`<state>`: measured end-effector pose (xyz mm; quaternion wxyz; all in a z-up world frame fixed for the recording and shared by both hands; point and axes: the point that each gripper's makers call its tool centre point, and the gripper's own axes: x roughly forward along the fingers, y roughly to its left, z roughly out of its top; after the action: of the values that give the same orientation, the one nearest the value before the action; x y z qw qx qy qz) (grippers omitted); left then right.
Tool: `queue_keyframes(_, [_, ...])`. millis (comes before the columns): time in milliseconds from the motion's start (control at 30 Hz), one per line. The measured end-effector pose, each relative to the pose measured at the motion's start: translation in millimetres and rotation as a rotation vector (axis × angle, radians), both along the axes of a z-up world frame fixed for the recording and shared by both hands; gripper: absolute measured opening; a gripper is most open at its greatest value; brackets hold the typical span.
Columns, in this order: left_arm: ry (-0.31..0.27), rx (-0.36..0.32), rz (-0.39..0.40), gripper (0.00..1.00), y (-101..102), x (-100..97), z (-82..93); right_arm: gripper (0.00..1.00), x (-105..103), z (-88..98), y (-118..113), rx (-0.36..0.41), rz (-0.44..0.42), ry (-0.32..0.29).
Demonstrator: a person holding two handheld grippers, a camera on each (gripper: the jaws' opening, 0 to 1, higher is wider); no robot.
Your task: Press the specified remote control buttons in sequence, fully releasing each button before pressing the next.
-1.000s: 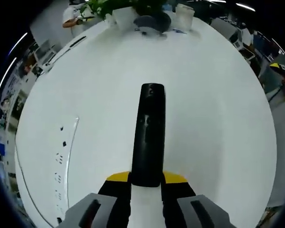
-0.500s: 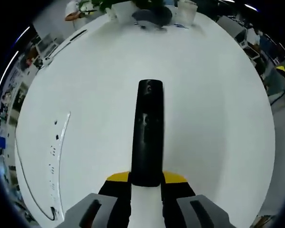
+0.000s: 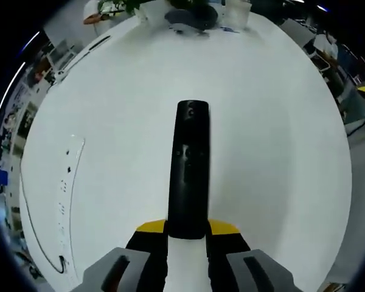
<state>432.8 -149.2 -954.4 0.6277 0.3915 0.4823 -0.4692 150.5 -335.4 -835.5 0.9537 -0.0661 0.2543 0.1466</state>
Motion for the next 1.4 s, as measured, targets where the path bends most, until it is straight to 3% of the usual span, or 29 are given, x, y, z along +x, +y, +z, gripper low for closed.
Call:
queue_keyframes(167, [0.003, 0.008, -0.002, 0.22, -0.6, -5.4, -0.2, 0.61, 0.1, -3.1, -0.6, 0.012, -0.005, 0.019])
queue_keyframes(367, [0.003, 0.014, 0.004, 0.22, -0.5, -13.0, -0.3, 0.62, -0.4, 0.5, 3.6, 0.018, 0.016, 0.0])
queue_keyframes(867, [0.004, 0.017, 0.015, 0.22, 0.0, -49.8, 1.4, 0.59, -5.2, 3.2, 16.4, 0.017, 0.089, -0.016])
queue_keyframes(1100, [0.005, 0.012, 0.031, 0.22, -0.6, -69.1, 1.8, 0.55, -5.5, 2.8, 15.5, 0.02, 0.089, -0.011])
queue_keyframes(1200, [0.006, 0.014, 0.028, 0.22, -1.2, -75.9, 1.9, 0.55, -4.0, 5.3, 7.6, 0.002, 0.067, -0.034])
queue_keyframes(1400, [0.01, 0.026, 0.013, 0.22, -1.9, -90.4, 2.2, 0.55, -2.1, 14.7, 2.6, 0.046, 0.038, -0.072])
